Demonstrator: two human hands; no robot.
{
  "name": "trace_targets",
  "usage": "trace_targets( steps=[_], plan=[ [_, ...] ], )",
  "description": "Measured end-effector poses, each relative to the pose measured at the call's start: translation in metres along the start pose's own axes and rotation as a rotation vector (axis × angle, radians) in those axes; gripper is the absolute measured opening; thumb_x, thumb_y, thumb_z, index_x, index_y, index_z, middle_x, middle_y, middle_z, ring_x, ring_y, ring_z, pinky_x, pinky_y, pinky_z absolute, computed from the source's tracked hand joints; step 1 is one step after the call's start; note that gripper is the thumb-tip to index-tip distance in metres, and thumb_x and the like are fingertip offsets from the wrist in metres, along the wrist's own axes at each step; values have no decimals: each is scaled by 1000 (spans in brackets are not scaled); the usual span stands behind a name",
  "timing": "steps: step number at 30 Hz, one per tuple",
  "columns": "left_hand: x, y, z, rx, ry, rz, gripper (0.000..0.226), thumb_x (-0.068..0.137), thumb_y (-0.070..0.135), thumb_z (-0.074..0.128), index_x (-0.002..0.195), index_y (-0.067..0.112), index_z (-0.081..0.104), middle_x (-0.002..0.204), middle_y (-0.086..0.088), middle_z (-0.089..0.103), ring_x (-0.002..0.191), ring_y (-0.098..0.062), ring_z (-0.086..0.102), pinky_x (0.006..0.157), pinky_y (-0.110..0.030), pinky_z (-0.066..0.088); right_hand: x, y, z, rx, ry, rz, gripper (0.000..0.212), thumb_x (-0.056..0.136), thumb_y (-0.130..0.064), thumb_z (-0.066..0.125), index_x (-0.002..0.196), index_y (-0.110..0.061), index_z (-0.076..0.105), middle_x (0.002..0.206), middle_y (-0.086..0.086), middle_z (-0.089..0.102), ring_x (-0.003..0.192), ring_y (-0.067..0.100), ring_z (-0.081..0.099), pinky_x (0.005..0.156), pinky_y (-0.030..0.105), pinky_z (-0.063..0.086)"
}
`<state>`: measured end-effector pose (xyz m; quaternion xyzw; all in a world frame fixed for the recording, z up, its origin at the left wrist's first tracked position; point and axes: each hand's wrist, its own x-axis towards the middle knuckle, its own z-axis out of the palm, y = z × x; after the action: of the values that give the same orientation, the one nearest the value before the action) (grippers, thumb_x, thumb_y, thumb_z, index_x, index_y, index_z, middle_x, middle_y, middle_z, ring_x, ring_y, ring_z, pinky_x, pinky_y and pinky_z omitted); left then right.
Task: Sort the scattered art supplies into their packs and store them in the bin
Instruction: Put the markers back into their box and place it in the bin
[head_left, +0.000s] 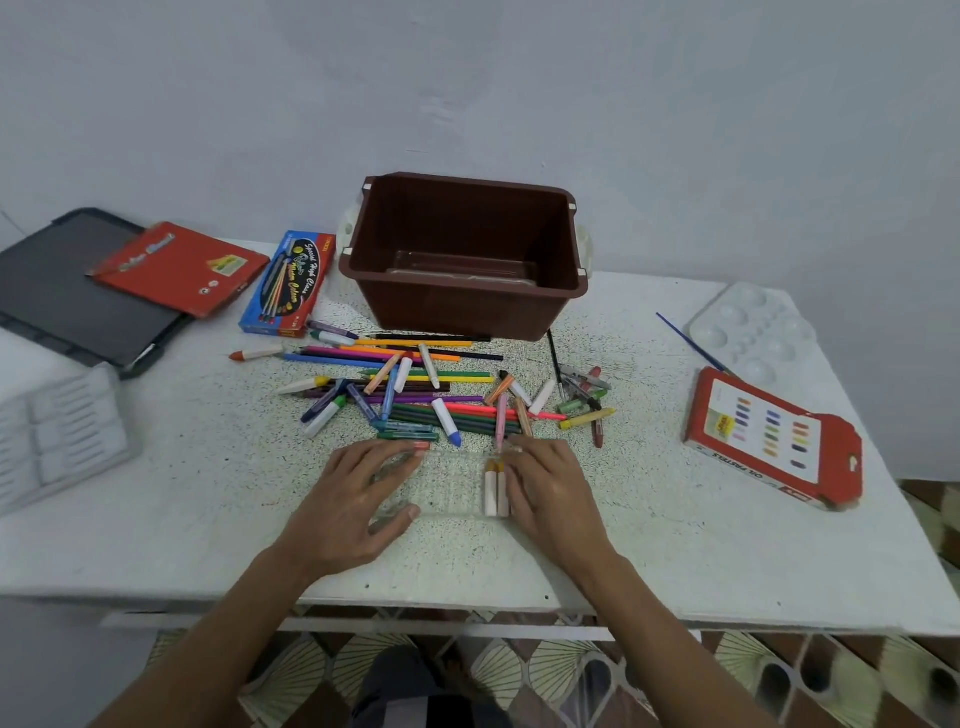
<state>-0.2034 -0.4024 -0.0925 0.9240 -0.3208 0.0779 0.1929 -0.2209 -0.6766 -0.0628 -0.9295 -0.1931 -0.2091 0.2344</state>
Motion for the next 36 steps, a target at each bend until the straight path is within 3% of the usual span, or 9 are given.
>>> trace_targets(
  steps=[4,8,13,18,23,28,33,36],
  plan=[
    [0,1,-1,-7,-5,-1,58,96,51,46,142,16,52,144,0,48,129,-23,44,104,-43,37,30,28,-9,-88,17,154,18,93,-12,57,104,-4,70,97,7,68,90,21,53,79,32,44],
    [0,2,-2,-24,-17,-6,58,97,53,41,142,17,51,145,0,47,130,-22,43,105,-42,35,59,54,-13,-142,-78,308,18,94,-12,54,98,-8,71,84,7,68,78,26,58,75,39,48],
    [0,2,-4,-23,-38,-2,63,93,54,47,144,17,49,146,1,45,132,-22,42,109,-39,30,80,58,-8,-132,-159,323,20,93,-10,55,102,-2,72,80,16,69,68,31,62,67,39,53],
    [1,2,-4,-20,-31,9,68,90,55,52,145,16,48,146,1,45,132,-21,41,110,-36,26,88,56,3,-168,-209,405,18,93,-15,59,87,-5,73,76,14,69,64,28,61,65,40,55],
    [1,3,-4,-20,-24,7,67,90,55,52,145,16,48,146,0,45,132,-22,42,109,-37,29,90,48,2,52,-125,563,12,93,-6,56,101,-10,64,86,11,64,69,24,60,63,33,49],
    [0,1,-2,-23,-26,11,66,89,49,54,145,15,48,147,0,45,132,-23,41,109,-39,29,91,33,-20,259,-93,613,35,95,-10,59,129,-13,54,79,-4,58,73,14,62,68,36,55],
    [0,1,-3,-23,-26,24,65,89,44,53,145,14,46,148,-1,44,133,-23,40,109,-40,30,82,18,-28,431,-99,651,36,93,-11,64,127,-18,56,76,-4,58,72,14,63,67,33,55],
    [1,2,-3,-21,-26,34,65,89,44,53,146,14,45,149,-1,43,133,-22,40,109,-40,30,76,6,-31,483,-118,649,27,92,-13,66,115,-24,56,76,-2,60,68,7,60,57,21,51]
  ],
)
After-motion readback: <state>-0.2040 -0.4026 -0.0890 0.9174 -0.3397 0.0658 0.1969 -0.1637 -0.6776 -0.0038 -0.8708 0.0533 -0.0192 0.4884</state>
